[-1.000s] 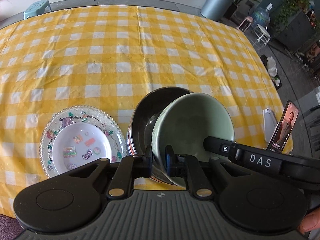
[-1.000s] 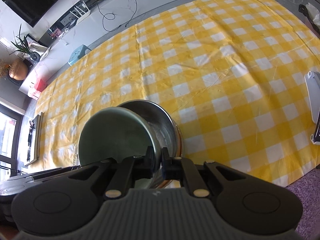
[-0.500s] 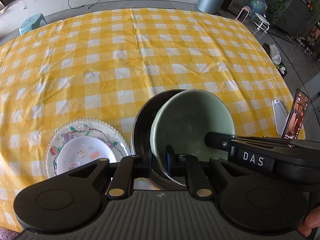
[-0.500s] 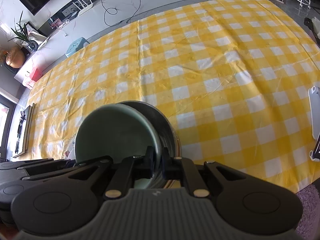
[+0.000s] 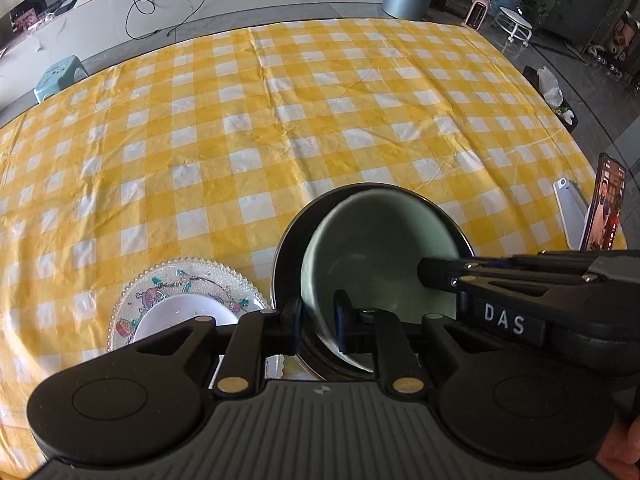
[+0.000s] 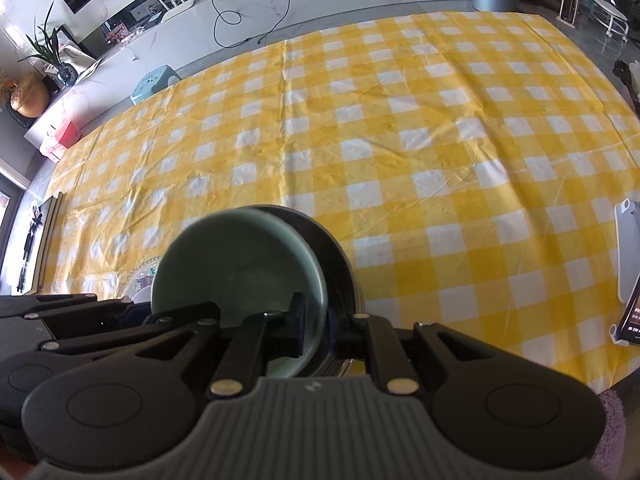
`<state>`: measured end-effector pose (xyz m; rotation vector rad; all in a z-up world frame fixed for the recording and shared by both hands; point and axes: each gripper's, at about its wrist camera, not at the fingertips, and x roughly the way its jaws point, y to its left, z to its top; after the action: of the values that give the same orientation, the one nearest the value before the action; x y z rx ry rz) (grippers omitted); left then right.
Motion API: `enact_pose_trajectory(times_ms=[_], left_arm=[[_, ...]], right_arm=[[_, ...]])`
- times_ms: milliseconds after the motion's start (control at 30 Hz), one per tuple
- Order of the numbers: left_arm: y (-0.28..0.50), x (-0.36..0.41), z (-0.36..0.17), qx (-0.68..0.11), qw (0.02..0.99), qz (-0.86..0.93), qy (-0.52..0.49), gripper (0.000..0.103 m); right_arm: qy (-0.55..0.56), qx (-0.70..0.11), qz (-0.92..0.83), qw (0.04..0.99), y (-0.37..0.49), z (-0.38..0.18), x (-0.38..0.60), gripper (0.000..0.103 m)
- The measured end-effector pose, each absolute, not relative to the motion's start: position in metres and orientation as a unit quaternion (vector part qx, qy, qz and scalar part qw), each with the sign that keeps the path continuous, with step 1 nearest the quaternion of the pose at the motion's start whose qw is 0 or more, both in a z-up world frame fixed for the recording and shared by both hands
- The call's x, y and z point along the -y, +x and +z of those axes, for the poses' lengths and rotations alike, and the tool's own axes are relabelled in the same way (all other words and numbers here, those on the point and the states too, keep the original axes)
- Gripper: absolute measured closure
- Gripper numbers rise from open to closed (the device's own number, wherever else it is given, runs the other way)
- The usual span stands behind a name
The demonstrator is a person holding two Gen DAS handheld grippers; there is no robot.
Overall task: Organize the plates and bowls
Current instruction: 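Grip the rims of the nested bowl stack with both grippers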
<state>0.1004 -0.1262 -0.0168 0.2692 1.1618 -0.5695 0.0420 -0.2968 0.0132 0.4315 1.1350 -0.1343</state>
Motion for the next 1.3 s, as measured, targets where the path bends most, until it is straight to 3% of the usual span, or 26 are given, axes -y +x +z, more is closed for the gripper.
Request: enact_pose_trajectory(times_ms=[500,600,867,1067,1167,1233,1300], left_arm=[[0.102,0.123,-0.004,-0.518,0.803,-0.268,0.122,0.084],[0.102,0.120,0.003,-0.505,0.811,-0.271,0.118,0.084],[0.106,0.108,0.016,-0.482,0.826,-0.279,0.085,0.083],[0.105,0.095,0.020,-0.456,0.844,-0.277,0.058,0.080],[0.106,0.083,0.015,-0.453,0.849,-0.272,0.027,0.069],[0.105,0.075,0.010,-0.454,0.849,-0.270,-0.002,0.053],[0.103,0.066,0.004,-0.453,0.851,-0.265,-0.032,0.047]], right_arm=[[0.216,-0.515,-0.059,0.828,0.037,0.020,0.302,0.089],[0.219,-0.499,-0.057,0.836,0.034,0.028,0.303,0.078],[0.216,-0.478,-0.064,0.849,0.029,0.032,0.302,0.075],[0.235,-0.456,-0.079,0.855,0.019,0.032,0.308,0.065],[0.255,-0.440,-0.099,0.855,0.013,0.028,0.315,0.060],[0.271,-0.433,-0.112,0.852,0.009,0.024,0.319,0.056],[0.292,-0.427,-0.120,0.848,0.004,0.018,0.323,0.051]])
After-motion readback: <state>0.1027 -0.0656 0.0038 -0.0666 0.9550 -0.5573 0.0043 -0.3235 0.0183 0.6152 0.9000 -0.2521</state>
